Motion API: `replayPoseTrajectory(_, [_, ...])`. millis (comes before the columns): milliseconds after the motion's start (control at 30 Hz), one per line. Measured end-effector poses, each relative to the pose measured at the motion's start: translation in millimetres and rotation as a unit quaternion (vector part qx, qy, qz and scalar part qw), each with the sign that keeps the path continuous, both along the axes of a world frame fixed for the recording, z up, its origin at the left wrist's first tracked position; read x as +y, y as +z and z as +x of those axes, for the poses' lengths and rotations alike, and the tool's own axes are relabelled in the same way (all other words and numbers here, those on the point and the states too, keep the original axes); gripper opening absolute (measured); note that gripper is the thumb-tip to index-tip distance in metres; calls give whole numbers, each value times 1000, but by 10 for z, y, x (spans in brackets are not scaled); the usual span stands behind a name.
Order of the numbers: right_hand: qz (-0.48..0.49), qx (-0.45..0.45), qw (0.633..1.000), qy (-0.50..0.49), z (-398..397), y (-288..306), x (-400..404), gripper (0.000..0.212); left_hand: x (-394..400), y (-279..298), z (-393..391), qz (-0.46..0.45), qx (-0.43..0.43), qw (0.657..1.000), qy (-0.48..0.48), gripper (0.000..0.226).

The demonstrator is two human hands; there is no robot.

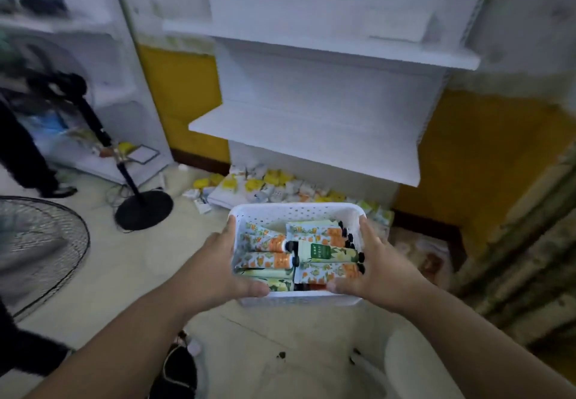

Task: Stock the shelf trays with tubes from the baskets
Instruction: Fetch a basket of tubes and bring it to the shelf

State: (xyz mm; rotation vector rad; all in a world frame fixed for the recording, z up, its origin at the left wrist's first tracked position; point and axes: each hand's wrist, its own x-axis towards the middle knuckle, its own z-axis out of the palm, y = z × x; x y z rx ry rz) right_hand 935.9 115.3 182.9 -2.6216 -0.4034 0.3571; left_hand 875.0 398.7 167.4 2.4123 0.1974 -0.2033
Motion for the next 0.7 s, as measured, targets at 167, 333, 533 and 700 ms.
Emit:
replayPoseTrajectory(167, [6,6,999,52,1300,-109,776,146,702,-144,1090,4,-19,999,38,159])
replayPoseTrajectory(333, [25,0,997,77,2450,41,1377,146,1293,15,2060,-1,-18,998,60,160])
replayPoseTrajectory(533, [60,28,988,141,3730,96,2236,126,2034,-73,3051,-10,-38,992,123,153])
replayPoseTrajectory(700, [45,0,966,256,4888,40,3393,136,2816,-223,3640,-20,-72,972,224,138])
